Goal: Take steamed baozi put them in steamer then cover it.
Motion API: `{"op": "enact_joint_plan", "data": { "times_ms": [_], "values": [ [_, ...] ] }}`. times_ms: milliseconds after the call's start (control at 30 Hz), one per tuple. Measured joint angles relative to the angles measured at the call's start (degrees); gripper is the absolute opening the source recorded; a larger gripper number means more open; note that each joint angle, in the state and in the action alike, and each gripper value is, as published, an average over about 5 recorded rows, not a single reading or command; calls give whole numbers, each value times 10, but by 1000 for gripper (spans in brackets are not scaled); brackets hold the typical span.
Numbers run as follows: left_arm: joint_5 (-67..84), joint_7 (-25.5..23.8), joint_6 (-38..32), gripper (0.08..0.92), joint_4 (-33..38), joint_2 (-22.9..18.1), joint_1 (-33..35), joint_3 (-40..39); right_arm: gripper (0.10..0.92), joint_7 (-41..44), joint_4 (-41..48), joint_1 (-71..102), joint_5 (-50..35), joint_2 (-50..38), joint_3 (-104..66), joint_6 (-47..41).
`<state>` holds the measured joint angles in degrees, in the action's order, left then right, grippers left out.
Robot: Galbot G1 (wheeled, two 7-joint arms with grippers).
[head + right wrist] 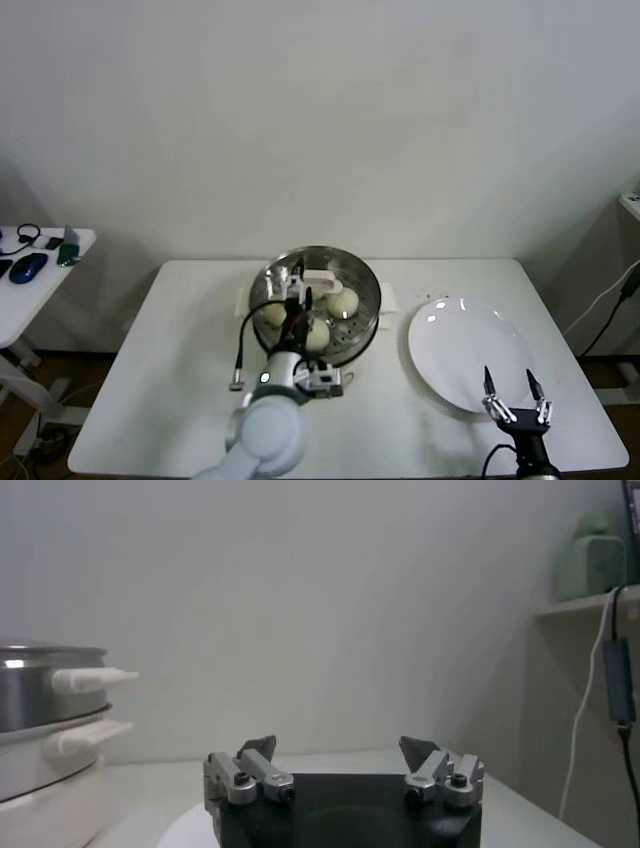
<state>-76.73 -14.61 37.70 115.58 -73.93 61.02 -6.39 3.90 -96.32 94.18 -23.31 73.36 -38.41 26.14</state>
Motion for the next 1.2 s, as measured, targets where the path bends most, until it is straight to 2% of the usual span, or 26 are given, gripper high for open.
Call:
{"op": "enact_joint_plan", "data": {
  "times_ms": [100,267,433,567,833,1200],
  "values": [
    [53,22,-16,811,26,20,9,13,823,-8,-4,3,-3,-1,3,-5],
    [174,76,-61,822,60,44,39,63,823,-22,-12,5,-1,-4,5,-10],
    [330,127,-123,823,80,49,88,148,823,-29,-17,3,3,-5,7,-13],
    [473,148,-185,823,83,41,134,236,823,-32,-18,4,9,-5,10,-13],
    [739,151,-320,823,42,35,226,375,823,-38,-13,0,20,-7,18,-20],
    [885,138,-458,823,-77,17,283,412,823,-41,-9,-4,22,-12,27,-34]
  ]
}}
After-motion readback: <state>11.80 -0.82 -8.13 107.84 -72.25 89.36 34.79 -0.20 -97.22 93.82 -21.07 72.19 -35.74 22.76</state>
